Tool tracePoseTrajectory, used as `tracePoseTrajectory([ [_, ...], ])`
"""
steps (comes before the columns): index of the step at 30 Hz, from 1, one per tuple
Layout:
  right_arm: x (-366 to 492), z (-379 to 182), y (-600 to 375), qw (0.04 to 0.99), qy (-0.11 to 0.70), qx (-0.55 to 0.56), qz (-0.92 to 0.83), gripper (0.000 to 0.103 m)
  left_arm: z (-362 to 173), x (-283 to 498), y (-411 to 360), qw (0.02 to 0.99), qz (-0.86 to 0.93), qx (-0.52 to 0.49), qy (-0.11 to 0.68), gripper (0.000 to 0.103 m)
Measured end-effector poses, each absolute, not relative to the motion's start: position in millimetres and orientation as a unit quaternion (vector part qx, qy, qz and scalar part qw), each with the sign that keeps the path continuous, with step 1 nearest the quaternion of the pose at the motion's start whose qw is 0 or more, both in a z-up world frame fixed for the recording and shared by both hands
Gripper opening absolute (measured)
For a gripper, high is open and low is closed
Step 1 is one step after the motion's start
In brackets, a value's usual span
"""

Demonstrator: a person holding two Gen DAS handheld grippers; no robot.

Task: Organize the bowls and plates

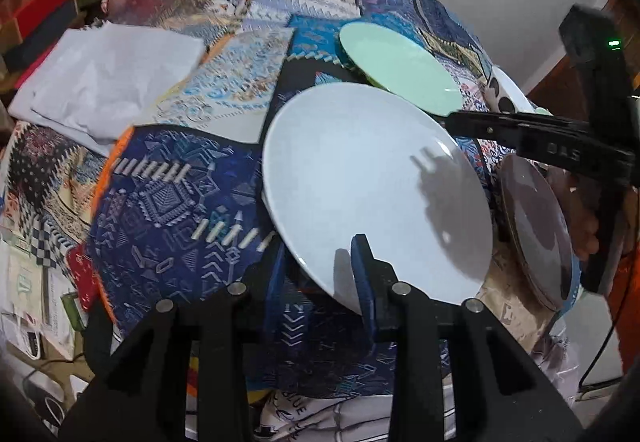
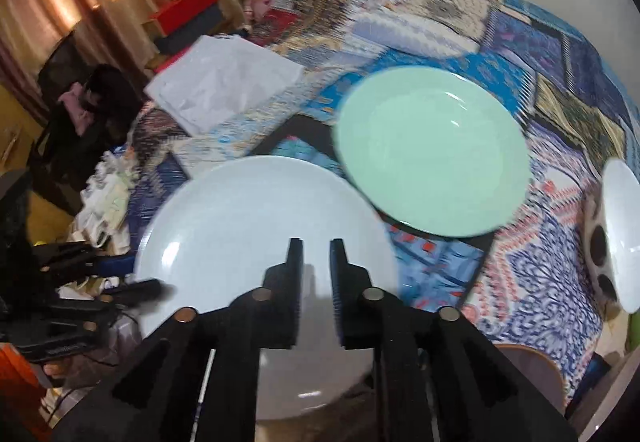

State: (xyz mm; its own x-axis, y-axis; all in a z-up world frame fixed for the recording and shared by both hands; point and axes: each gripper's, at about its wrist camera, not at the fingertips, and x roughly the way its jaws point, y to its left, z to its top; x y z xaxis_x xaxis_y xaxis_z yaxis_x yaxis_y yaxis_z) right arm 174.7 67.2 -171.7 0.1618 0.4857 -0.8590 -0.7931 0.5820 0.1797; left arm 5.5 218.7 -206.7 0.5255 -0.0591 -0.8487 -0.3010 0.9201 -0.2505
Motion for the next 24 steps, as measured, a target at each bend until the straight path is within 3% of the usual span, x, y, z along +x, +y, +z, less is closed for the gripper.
tracePoseTrajectory([
  [2,185.7,-180.6,60.3,0.749,0.496,-0.167,0.406,0.023,-200.3,1.8,215.3,0.862,0.075,-0.169,0.472,0.033],
  [12,198.9,-207.0,62.3,0.707,0.547,-0.168,0.414,0.023,-211.2,4.7,215.9,0.853,0.064,-0.171,0.489,0.033],
  [16,199.0,-209.4,68.1,0.694,0.552,-0.173,0.429,0.029,-216.7,5.7,215.3,0.85,0.053,-0.178,0.492,0.033],
  [24,200.6,-213.5,61.0,0.69,0.565,-0.128,0.434,0.026,-218.5,10.7,207.7,0.851,0.054,-0.164,0.496,0.034],
])
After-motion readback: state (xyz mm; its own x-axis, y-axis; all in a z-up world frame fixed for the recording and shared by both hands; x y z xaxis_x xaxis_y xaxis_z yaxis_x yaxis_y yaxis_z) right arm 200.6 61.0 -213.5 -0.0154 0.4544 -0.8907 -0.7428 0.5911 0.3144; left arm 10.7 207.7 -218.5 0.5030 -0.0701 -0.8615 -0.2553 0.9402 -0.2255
